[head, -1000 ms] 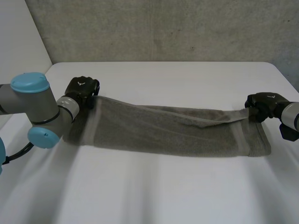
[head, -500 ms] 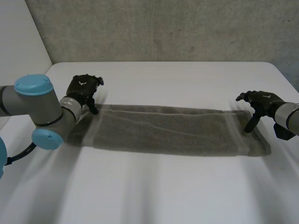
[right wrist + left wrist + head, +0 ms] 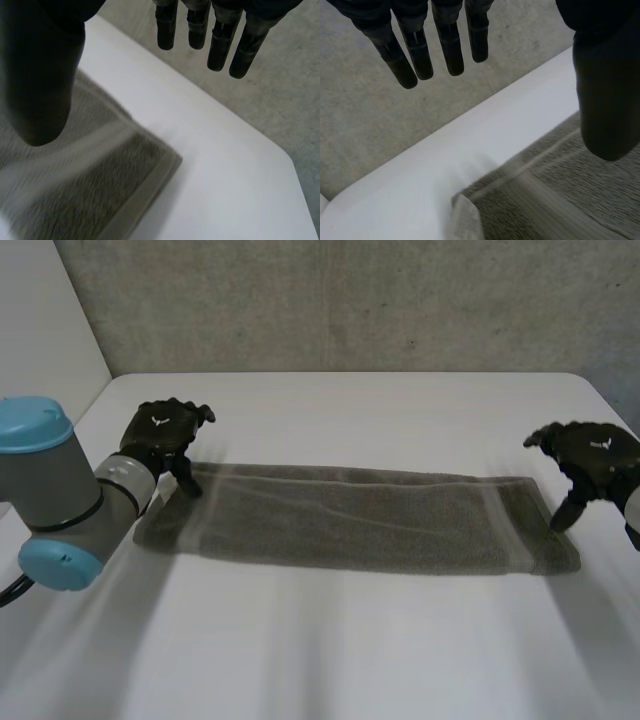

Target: Fold the towel.

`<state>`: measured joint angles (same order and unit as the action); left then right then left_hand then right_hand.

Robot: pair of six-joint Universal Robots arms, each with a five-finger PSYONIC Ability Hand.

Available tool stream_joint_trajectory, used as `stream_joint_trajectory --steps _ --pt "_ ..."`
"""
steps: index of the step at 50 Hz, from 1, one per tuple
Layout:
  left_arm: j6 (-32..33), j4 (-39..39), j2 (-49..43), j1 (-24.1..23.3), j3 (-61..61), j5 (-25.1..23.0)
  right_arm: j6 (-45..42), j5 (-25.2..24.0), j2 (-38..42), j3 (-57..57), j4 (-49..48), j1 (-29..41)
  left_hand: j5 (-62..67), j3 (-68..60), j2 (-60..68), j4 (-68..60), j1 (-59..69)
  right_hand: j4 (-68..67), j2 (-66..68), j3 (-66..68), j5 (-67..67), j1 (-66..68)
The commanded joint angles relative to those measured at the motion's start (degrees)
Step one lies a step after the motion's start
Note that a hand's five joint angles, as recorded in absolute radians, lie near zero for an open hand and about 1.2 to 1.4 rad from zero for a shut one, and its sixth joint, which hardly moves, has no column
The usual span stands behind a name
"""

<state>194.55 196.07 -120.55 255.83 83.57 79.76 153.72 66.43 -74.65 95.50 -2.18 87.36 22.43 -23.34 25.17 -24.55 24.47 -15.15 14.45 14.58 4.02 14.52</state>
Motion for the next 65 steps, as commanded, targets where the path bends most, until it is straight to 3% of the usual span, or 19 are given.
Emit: stream_joint_trajectory --steps 1,7,22,24,27,29,41,46,52,57,59,65 --pt "-0.1 0.9 2.7 0.4 4.3 -2.4 -6.0 -1.1 -0.1 6.7 -2.0 -1.8 -12.0 2.9 -4.7 4.1 -4.0 -4.7 5.4 5.3 5.8 5.3" --pt "-0.2 2.0 3.4 0.4 5.6 -2.4 -6.4 -4.6 5.6 7.7 -4.1 -3.4 -12.0 2.9 -4.7 4.1 -4.0 -9.6 10.3 10.1 10.7 10.2" --pt "-0.2 2.0 3.3 0.0 5.9 -2.4 -8.2 -4.1 12.6 4.4 -6.6 -3.1 -12.0 2.9 -4.7 4.1 -4.0 -28.1 28.8 28.6 29.2 28.7" --pt "-0.2 2.2 3.3 -0.2 6.1 -2.4 -8.5 -4.0 13.7 3.6 -6.6 -3.0 -12.0 2.9 -4.7 4.1 -4.0 -39.6 40.3 40.2 40.7 40.2" --pt "-0.2 2.2 3.3 -0.2 6.2 -2.4 -8.5 -3.9 13.9 3.2 -6.6 -3.0 -12.0 2.9 -4.7 4.1 -4.0 -46.1 46.8 46.6 47.2 46.7" --pt "-0.2 2.4 3.3 -0.2 6.3 -2.4 -8.6 -3.2 14.4 2.6 -6.6 -3.0 -12.0 2.9 -4.7 4.1 -4.0 -64.3 65.0 64.9 65.4 64.9" --pt "-0.2 2.4 3.5 0.1 6.5 -2.3 -10.0 -0.7 12.7 0.8 -6.3 -6.5 -12.0 2.9 -4.7 4.1 -4.0 -64.9 65.6 65.4 66.0 65.5" --pt "-0.3 2.3 5.3 0.7 7.7 -2.2 -16.1 2.8 9.4 -2.6 -4.9 -13.7 -12.3 3.2 -5.0 4.4 -4.3 -64.9 65.6 65.4 66.0 65.5" --pt "-0.3 2.4 6.8 1.8 8.5 -2.3 -21.7 5.5 9.2 -7.6 -0.8 -15.5 -12.6 3.5 -5.4 4.7 -4.7 -64.9 65.6 65.4 66.0 65.5" --pt "-0.9 2.4 7.6 1.8 8.2 -2.2 -20.3 7.7 7.9 -15.0 4.6 -9.3 -12.8 3.7 -5.5 4.9 -4.8 -64.9 65.6 65.4 66.0 65.5" --pt "-1.3 2.3 7.7 1.7 7.8 -2.1 -17.7 8.0 7.0 -19.4 5.8 -2.3 -12.8 3.7 -5.5 4.9 -4.8 -64.9 65.6 65.4 66.0 65.5" --pt "-1.3 2.3 8.2 1.2 7.4 -2.1 -14.3 8.2 5.8 -23.1 5.7 9.0 -12.8 3.7 -5.5 4.9 -4.8 -64.9 65.6 65.4 66.0 65.5"
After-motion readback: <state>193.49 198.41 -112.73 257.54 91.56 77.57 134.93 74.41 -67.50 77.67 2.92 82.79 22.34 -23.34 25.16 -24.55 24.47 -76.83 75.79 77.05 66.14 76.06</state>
